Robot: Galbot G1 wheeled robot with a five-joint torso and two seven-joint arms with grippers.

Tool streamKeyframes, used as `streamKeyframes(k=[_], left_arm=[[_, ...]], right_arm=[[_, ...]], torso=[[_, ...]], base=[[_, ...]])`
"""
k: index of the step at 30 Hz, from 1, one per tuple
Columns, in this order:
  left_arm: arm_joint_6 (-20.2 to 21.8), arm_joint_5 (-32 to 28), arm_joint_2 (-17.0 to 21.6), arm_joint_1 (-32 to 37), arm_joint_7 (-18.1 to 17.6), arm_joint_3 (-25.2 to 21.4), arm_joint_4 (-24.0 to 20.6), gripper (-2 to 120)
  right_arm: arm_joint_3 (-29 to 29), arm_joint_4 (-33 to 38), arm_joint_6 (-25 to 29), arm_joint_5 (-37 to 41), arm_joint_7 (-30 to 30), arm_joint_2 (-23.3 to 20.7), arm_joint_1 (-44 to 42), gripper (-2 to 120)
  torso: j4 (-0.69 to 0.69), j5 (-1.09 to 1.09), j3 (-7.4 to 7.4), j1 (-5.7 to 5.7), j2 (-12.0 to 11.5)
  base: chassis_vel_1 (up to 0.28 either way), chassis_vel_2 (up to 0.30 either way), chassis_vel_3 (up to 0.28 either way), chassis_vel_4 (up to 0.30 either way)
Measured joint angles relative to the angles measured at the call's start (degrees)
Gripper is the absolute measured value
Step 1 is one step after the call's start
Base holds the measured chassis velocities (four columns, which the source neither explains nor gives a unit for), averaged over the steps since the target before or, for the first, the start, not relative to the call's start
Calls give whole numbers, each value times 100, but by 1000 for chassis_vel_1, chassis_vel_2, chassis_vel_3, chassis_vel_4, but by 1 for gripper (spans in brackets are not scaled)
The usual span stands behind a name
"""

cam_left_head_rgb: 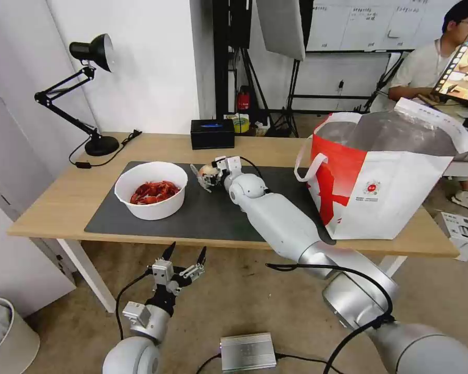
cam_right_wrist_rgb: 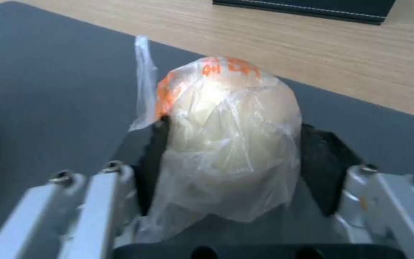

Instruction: Pick up the trash from the table and place it into the takeout bag.

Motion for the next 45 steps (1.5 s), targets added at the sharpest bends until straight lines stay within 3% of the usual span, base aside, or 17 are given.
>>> streamKeyframes(k=[3,7,9,17,34,45], left_arm=[[0,12,-20,9,0,3,-1,100],[-1,37,-53,13,0,18,-1,100],[-6,60,-90,18,1,34,7,100],[-20,105,-137,40,8,38,33,100],[-35,120,-162,35,11,2,40,100],[-132,132,-218,-16,13,32,124,100]], right_arm=[[6,0,24,1,6,0,-4,45],[16,-5,36,-6,9,-2,-37,35],[31,-8,46,-26,14,-3,-80,24],[50,14,68,-74,27,-6,-145,0],[233,721,214,-449,205,-79,-345,0],[116,1811,857,-949,389,-792,-792,0]], torso=[[0,0,0,0,0],[0,0,0,0,0],[0,0,0,0,0],[0,0,0,0,0],[1,-1,0,0,0],[-1,1,0,0,0]], base=[[0,0,0,0],[0,0,0,0],[0,0,0,0],[0,0,0,0],[0,0,0,0],[0,0,0,0]])
